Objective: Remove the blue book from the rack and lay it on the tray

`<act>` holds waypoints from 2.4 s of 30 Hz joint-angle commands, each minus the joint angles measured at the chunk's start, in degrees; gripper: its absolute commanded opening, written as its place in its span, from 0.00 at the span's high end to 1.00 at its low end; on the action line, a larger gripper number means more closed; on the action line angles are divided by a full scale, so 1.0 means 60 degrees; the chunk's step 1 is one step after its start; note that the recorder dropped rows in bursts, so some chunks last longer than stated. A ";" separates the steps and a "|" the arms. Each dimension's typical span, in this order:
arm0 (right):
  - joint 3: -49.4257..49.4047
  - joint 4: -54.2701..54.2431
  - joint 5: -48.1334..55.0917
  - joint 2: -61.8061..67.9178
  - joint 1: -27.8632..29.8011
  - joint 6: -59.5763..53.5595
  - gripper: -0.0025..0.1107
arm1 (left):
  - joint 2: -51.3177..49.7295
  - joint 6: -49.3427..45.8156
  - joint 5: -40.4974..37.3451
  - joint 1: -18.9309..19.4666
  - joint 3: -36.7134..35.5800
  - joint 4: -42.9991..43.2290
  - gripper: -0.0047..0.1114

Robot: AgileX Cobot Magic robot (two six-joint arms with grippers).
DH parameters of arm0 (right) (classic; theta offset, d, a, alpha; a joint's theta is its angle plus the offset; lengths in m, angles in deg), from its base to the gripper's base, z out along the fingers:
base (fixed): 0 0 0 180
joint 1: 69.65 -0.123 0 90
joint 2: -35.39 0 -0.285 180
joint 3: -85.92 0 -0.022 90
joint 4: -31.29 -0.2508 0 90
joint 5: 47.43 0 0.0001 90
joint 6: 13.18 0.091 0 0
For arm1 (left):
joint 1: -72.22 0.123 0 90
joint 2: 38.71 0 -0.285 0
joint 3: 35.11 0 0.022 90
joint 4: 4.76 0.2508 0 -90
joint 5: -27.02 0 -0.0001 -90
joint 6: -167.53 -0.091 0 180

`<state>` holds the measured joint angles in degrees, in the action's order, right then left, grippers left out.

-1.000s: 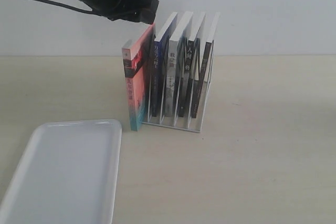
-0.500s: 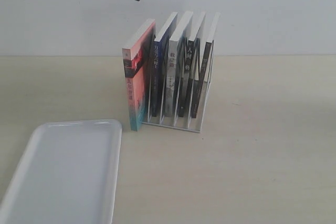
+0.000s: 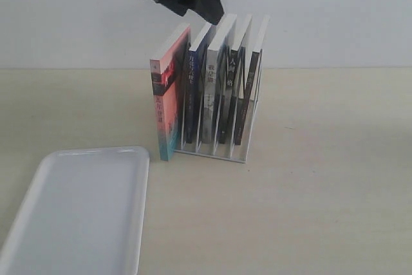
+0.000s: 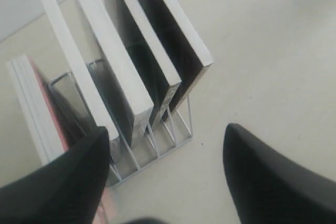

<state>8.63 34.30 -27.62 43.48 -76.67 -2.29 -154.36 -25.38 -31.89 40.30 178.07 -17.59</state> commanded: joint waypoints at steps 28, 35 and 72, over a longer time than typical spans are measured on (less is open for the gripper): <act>0.0012 0.0044 -0.0116 -0.0051 0.0010 -0.0058 0.97 | -0.1548 0.3184 0.1179 -0.1436 0.0277 0.2294 0.51; 0.0012 0.0044 -0.0116 -0.0051 0.0010 -0.0058 0.97 | -0.1609 0.3301 0.1768 -0.1436 0.0277 0.2332 0.51; 0.0012 0.0044 -0.0116 -0.0051 0.0010 -0.0058 0.97 | -0.2225 0.3607 0.2365 -0.1436 0.0277 0.3219 0.51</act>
<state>8.63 34.30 -27.62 43.48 -76.67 -2.29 -167.03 -4.55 -17.42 31.75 179.55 -0.32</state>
